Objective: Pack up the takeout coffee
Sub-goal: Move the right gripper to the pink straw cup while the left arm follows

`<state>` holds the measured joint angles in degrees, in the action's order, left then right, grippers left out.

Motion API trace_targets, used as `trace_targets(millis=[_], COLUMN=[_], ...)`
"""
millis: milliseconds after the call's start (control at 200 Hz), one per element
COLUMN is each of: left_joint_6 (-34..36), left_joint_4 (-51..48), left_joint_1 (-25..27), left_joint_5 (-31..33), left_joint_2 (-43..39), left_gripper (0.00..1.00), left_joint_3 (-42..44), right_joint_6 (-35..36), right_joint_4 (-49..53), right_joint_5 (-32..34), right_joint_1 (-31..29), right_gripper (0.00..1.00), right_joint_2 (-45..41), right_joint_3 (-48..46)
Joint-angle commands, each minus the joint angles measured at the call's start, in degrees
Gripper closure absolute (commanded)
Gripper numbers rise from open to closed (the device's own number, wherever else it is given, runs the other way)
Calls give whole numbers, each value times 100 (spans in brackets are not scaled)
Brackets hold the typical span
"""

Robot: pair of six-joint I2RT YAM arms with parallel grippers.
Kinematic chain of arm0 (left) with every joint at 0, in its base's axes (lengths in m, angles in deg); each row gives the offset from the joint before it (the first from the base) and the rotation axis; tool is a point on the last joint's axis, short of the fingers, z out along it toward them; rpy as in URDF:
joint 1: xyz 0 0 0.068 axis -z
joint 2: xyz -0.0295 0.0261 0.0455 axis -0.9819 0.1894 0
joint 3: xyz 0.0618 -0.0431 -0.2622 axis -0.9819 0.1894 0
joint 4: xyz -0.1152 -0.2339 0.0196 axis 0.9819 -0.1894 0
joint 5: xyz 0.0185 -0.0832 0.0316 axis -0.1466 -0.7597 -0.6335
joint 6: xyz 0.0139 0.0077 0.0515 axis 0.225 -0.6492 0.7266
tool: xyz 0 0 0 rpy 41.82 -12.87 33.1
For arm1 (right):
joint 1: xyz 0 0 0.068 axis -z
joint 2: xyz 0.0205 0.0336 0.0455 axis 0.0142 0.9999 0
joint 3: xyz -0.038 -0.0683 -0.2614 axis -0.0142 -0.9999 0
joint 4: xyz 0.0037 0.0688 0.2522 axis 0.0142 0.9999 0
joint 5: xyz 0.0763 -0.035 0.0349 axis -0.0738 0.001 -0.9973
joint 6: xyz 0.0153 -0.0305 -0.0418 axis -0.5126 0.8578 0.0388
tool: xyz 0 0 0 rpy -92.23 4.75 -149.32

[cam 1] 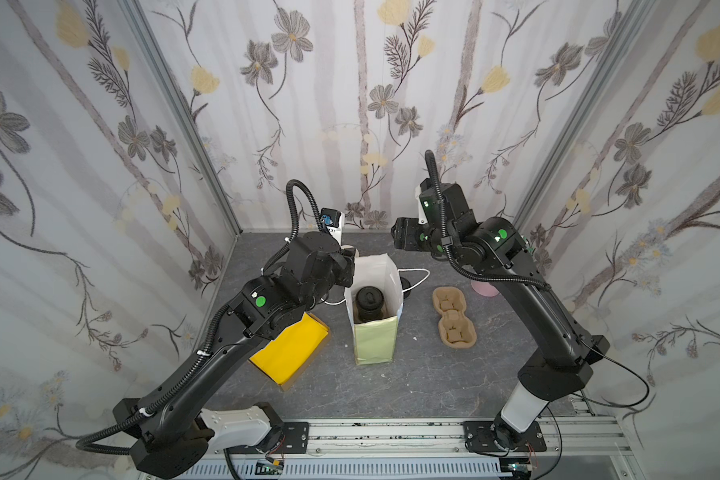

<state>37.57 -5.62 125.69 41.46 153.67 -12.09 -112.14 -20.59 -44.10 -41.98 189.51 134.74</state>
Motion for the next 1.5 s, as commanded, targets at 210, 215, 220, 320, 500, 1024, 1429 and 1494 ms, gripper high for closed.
trace_targets(millis=[210,215,220,320,500,1024,1429,1494], left_joint_6=[891,858,829,268,-83,-508,-906,-1007], left_joint_4=[1830,1826,1824,1822,1827,1849,1840,1840], left_joint_1=[-73,-73,-73,-82,-90,-101,-125,-143], left_joint_5=[329,341,378,221,-113,-1636,-2861,-2889], left_joint_2=[1078,1097,1141,1511,1856,3699,5492,5657], left_gripper=[56,56,56,58,58,59,58,58], left_joint_3=[-141,-172,-236,-916,-1323,-2980,-4465,-4591], right_joint_6=[2130,2138,2141,2139,2222,1590,1933,2027], right_joint_4=[-2102,-2112,-2121,-2163,-2865,-3422,-3169,-3126], right_joint_5=[701,719,729,775,775,-1401,-2324,-2305], right_joint_1=[644,649,647,783,1225,4603,5282,5302], right_gripper=[23,24,24,24,22,35,56,57], right_joint_2=[-408,-414,-418,-609,-1518,-2114,-513,-311], right_joint_3=[-901,-908,-916,-992,-2227,-3921,-3652,-3527])
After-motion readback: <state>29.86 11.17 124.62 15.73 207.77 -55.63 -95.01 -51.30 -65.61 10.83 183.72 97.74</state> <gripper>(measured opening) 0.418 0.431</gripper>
